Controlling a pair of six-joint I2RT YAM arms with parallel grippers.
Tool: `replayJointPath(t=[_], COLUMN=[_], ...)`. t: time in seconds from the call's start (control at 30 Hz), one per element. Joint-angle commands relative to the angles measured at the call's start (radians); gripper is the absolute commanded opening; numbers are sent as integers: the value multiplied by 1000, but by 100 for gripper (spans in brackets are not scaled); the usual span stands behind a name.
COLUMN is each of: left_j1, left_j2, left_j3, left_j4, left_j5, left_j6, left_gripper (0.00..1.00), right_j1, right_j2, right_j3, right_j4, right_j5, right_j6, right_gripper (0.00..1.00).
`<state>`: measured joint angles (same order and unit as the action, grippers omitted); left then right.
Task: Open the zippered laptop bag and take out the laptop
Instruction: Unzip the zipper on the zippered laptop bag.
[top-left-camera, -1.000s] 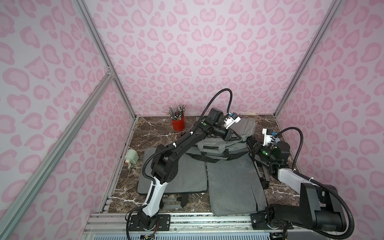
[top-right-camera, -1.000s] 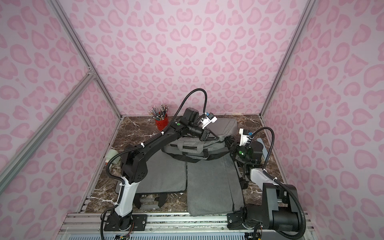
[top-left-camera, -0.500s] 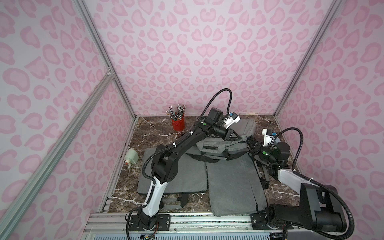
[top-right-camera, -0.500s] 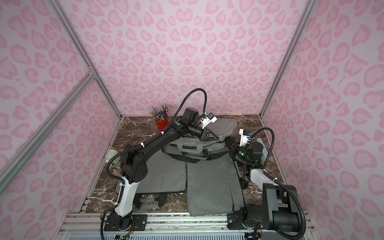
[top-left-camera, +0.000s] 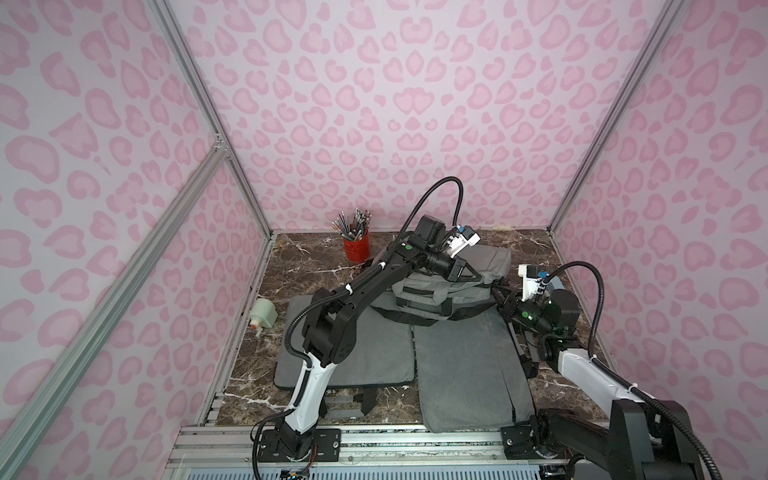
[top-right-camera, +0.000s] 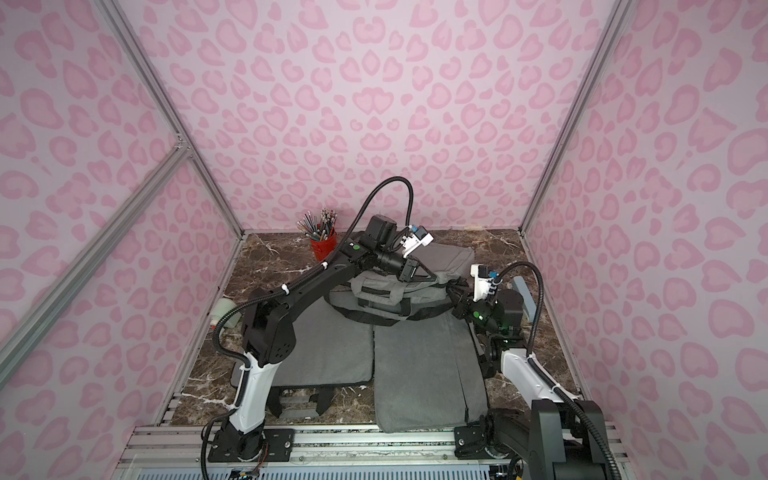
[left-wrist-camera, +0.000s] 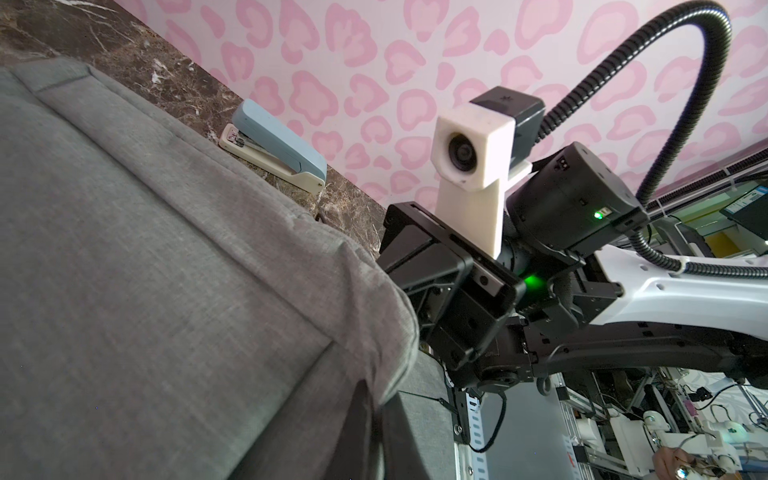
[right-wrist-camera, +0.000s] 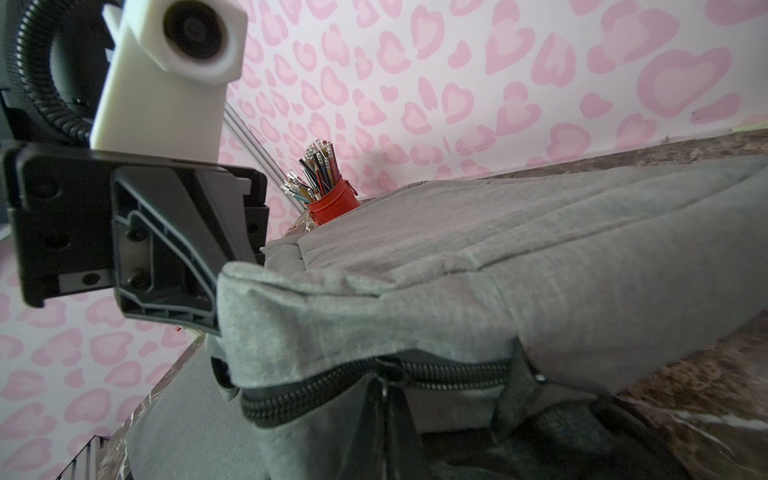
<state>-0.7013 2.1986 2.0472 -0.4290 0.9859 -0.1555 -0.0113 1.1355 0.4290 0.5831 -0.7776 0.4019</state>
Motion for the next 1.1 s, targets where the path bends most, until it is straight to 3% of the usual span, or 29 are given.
replayJointPath(t=[0.0,0.37,0.6,1.07], left_j1=[2,-1,-13,-48], left_j2=[3,13,25,29], left_j3=[26,60,79,73], left_j4=[19,-150,-186,-168], left_j5=[-2,-101,-123,-72], left_j6=[48,191,219,211], left_gripper=[3,3,3,3], right_j1=[23,52,149,323], right_j2=[-32,-186,-206,-63], right_j3=[1,45,83,125], right_j4=[-53,-343,-517,-431], right_j5=[-11,74,130,153], right_j6=[-80,-226,-277,-187], right_gripper=[0,0,0,0])
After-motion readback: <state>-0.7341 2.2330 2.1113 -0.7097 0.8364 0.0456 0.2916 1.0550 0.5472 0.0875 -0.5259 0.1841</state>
